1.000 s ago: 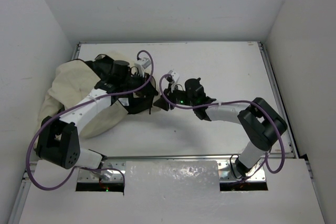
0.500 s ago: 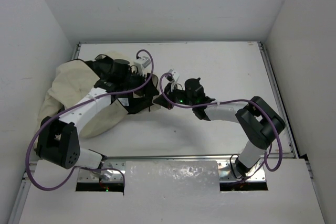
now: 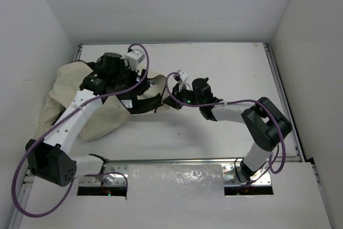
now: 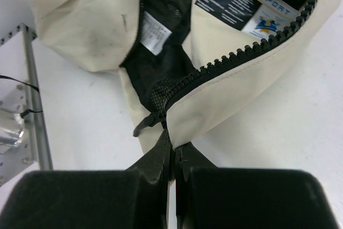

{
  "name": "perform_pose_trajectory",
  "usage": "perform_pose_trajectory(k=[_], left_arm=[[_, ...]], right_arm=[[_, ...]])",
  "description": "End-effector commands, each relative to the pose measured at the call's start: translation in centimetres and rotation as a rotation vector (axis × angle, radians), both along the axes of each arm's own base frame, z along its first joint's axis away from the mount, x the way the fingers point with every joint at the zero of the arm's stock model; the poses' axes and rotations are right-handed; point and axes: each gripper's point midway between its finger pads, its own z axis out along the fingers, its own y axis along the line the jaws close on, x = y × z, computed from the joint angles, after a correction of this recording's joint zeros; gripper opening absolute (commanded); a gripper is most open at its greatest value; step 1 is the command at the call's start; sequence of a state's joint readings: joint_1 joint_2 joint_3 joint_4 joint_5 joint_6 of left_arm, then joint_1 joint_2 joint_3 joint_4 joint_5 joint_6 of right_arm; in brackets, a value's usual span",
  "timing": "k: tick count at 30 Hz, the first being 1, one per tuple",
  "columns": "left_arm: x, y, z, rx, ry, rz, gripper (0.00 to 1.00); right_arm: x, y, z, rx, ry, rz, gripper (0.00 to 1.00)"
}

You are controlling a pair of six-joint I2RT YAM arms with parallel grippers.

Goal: Zip up the jacket

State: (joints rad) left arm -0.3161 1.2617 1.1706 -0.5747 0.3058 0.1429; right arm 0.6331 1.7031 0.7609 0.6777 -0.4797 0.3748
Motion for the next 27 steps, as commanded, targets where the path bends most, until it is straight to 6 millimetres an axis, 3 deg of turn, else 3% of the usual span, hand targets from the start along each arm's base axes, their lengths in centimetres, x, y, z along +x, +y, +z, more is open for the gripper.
perform_pose_trajectory(k=[1,5,6,7,10,18,21,23,26,27], left_arm=[[0.4,7.1,-2.5,0.196,0.026,0.219,0.73],[0.0,15.4,-5.0,0.302,0.082,0.499,1.00],[0.2,17.0,-4.9,0.304,0.067,0.557,1.00],[0.1,20.0,-4.7,0.311,0.058,0.651,1.00],[-0.1,24.6,-4.6,0.323,0.016,0.815,1.00],[-0.9,28.9,-12.2,0.386,0.162,0.919,1.00],[0.3,28.1,-16.0,0.338,0.245,0.841,1.00],[1.7,27.3,-16.8,0.284,0.253,0.799,0.99],[5.1,25.1,-17.7,0.163,0.249,0.714,0.60],[6.7,24.8,-17.0,0.147,0.220,0.696,0.32]], right_arm=[[1.3,0.1,1.1,-0.011,-0.068,-0.004,0.00],[1.1,0.1,0.4,-0.043,-0.068,-0.009,0.00],[0.8,0.0,0.0,-0.059,-0.076,-0.004,0.00],[0.7,0.0,-0.3,-0.074,-0.085,-0.006,0.00],[0.2,0.1,-1.1,-0.120,-0.100,0.001,0.00],[-0.3,0.8,-2.1,-0.156,-0.098,0.027,0.00],[-0.4,0.9,-2.1,-0.154,-0.102,0.028,0.00],[-0.4,0.9,-2.3,-0.155,-0.103,0.032,0.00],[-0.3,0.6,-2.8,-0.164,-0.100,0.017,0.00],[-0.2,0.4,-2.9,-0.168,-0.101,0.007,0.00]])
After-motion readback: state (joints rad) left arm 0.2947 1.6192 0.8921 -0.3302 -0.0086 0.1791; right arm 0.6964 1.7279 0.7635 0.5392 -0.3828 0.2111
